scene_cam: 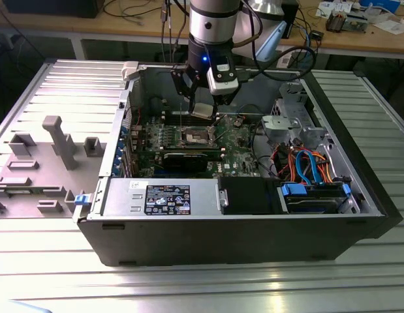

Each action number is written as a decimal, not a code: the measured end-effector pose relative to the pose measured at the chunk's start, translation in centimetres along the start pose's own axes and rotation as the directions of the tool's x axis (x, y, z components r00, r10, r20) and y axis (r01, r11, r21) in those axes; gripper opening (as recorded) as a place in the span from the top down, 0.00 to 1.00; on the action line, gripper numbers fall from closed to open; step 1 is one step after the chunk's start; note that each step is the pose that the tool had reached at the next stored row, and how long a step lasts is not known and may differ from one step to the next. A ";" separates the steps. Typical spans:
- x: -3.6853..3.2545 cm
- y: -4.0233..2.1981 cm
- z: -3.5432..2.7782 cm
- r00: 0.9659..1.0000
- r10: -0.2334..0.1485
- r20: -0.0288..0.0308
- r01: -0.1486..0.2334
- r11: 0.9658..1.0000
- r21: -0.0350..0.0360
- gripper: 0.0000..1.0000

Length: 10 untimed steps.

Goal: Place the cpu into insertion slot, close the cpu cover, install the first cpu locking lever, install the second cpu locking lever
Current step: 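Place the cpu into insertion slot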

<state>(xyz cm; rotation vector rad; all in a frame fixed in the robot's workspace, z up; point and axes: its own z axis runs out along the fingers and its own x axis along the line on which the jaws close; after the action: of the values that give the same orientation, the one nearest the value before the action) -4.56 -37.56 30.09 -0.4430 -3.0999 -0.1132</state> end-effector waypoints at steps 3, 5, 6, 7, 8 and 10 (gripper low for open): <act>0.00 0.00 0.00 1.000 0.006 0.000 -0.006 1.000 0.000 0.46; 0.00 0.00 0.00 1.000 0.009 0.001 -0.009 1.000 0.000 0.46; 0.00 0.00 0.00 1.000 0.011 0.001 -0.011 1.000 0.000 0.46; 0.00 0.00 0.00 1.000 0.014 0.001 -0.014 1.000 0.000 0.46; 0.00 0.00 0.00 1.000 0.016 0.001 -0.016 1.000 0.000 0.46; 0.00 0.00 0.00 1.000 0.020 0.002 -0.020 1.000 0.000 0.46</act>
<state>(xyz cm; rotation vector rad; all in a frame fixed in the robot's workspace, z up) -4.56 -37.56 30.09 -0.4749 -3.0960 -0.1123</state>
